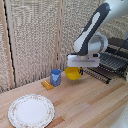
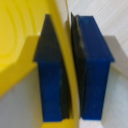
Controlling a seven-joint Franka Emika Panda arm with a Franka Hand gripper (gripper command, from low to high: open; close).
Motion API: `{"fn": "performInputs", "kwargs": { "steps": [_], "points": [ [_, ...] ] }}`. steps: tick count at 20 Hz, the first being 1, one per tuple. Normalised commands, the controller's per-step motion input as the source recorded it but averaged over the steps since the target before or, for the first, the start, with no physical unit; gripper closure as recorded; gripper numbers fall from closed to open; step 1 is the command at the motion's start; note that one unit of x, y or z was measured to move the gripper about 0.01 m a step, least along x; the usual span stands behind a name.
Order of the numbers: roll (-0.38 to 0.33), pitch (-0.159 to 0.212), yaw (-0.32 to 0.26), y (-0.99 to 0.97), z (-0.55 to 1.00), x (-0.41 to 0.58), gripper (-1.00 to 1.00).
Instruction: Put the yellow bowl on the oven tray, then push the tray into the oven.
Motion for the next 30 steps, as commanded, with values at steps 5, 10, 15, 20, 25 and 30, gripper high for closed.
{"fn": "performInputs", "kwargs": {
  "steps": [5,10,15,20,25,30],
  "points": [
    [-0.060,0.000,-0.203,-0.09,0.73,0.441,1.00],
    [-0.108,0.000,-0.258,-0.07,0.65,0.375,1.00],
    [-0.036,0.001,-0.243,-0.29,0.58,0.342,1.00],
    [0.004,0.019,-0.149,-0.75,0.34,0.066,1.00],
    [0.019,0.002,-0.102,-0.88,0.19,0.000,1.00],
    [0.024,0.000,-0.094,-0.90,0.07,0.001,1.00]
  ]
}}
